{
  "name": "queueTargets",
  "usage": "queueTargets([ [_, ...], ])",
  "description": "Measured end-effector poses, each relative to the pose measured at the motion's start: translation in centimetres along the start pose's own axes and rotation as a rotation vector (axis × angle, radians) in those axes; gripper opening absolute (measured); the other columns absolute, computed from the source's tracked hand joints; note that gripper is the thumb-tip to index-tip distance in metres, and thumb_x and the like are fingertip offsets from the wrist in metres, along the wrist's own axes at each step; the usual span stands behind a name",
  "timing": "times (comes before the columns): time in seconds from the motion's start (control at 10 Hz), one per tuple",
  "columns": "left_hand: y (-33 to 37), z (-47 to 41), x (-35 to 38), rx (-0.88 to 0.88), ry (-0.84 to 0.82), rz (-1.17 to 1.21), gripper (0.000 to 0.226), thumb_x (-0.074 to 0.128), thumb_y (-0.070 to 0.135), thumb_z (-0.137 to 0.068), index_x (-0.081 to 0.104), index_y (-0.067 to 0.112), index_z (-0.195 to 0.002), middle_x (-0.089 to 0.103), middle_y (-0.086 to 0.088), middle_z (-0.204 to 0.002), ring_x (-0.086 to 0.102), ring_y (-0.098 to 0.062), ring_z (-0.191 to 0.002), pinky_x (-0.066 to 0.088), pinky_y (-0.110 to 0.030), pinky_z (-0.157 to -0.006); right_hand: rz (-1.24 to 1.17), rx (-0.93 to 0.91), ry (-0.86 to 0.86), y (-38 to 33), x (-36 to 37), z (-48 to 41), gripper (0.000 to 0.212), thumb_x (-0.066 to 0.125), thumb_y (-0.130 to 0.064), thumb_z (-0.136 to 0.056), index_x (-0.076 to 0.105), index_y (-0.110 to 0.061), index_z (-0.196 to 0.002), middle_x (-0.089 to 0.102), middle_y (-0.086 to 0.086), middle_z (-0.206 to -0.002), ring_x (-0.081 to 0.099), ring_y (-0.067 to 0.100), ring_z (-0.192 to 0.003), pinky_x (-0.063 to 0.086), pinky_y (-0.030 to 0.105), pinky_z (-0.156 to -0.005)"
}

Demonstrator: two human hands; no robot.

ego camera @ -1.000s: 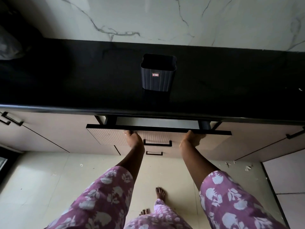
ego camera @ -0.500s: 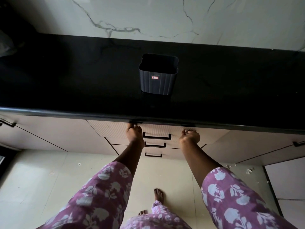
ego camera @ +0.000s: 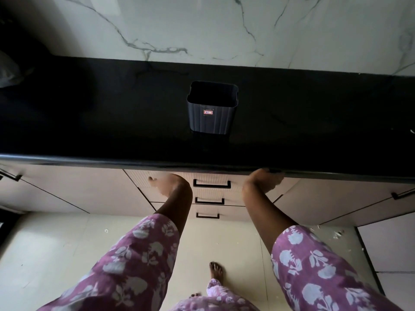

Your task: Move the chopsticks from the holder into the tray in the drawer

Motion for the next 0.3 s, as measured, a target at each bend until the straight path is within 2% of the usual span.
queueTargets([
  [0.1,2.8,0.3,0.7,0.277,0.000,-0.146,0.049,0.038,0.003,-0.093,0.032,0.013,-0.141,0.045,-0.015,-0.137,0.046,-0.029,-0.120,0.033,-0.033,-0.100,0.126,-0.266,-0.088,-2.6,1.0,1.0,0.055,0.036,-0.007,-0.098,0.016,-0.006,-0.149,0.015,0.013,-0.158,0.017,0.030,-0.146,0.024,0.039,-0.118],
  [0.2,6.0,0.7,2.7,0.438,-0.147,-0.132,0.041,0.039,0.009,-0.096,0.040,0.005,-0.137,0.039,-0.015,-0.142,0.040,-0.030,-0.129,0.030,-0.034,-0.108,0.110,-0.387,-0.164,-5.3,2.3,1.4,0.053,0.035,-0.008,-0.098,0.018,-0.005,-0.148,0.015,0.012,-0.158,0.014,0.025,-0.147,0.018,0.035,-0.120],
  [0.3,8.3,1.5,5.8,0.411,-0.418,-0.105,0.041,0.042,0.016,-0.097,0.041,0.005,-0.137,0.042,-0.013,-0.142,0.041,-0.025,-0.131,0.030,-0.032,-0.111,0.054,-0.336,-0.288,-8.0,4.4,1.4,0.044,0.039,-0.012,-0.097,0.039,-0.002,-0.140,0.044,0.015,-0.145,0.042,0.026,-0.134,0.031,0.037,-0.115],
])
Point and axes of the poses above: each hand's wrist, its own z-axis away from the middle knuckle, its own x-axis out of the palm, y = z × x, the point moved 2 cm from there along -z, towards the middle knuckle
